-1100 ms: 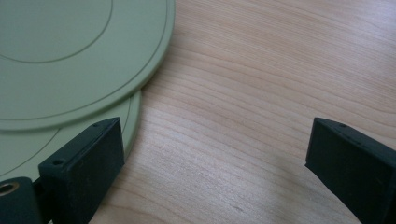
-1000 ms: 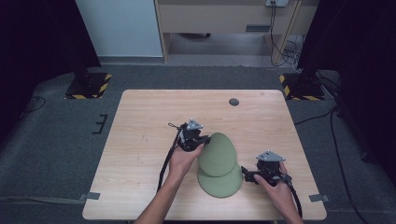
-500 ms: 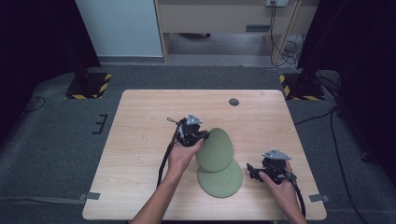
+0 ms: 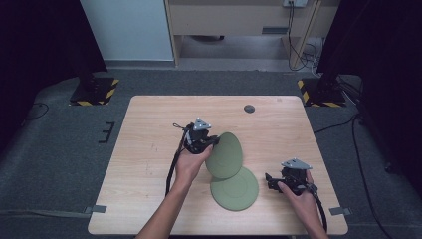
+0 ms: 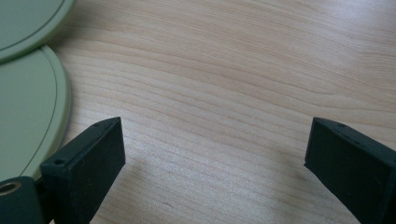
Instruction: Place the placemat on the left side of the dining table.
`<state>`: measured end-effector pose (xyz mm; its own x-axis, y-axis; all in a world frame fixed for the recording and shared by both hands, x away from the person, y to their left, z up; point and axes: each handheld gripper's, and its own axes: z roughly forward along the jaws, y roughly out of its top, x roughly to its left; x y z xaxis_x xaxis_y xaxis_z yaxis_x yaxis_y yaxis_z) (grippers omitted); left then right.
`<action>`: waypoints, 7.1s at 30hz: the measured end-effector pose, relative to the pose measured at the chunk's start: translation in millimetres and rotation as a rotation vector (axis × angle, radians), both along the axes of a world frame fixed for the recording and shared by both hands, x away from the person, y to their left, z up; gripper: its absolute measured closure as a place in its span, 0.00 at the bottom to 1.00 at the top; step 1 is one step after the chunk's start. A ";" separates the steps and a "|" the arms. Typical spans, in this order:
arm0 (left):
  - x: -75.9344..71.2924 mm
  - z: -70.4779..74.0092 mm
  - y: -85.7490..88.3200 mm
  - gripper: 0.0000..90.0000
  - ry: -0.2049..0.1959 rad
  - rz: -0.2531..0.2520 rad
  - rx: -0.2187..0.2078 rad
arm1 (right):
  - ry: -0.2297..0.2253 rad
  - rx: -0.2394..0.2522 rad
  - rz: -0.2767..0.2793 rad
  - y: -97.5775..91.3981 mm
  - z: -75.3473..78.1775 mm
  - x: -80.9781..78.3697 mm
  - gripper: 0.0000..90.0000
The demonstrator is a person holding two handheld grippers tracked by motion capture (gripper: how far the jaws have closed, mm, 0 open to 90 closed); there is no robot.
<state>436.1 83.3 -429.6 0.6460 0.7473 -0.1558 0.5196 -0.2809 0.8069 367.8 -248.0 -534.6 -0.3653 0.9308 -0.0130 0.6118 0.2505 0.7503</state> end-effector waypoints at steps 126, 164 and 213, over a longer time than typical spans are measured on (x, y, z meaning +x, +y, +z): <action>-14.7 30.7 152.9 0.95 -0.088 0.261 0.020 | 0.019 -0.018 -0.009 -3.9 -2.9 0.1 0.06; -11.0 4.5 210.5 0.95 -0.054 0.383 0.053 | 0.031 -0.028 -0.005 -2.1 -3.4 -0.7 0.05; 28.3 -36.1 239.9 0.93 0.026 0.437 0.127 | 0.038 -0.023 -0.002 -0.4 -3.7 -3.5 0.05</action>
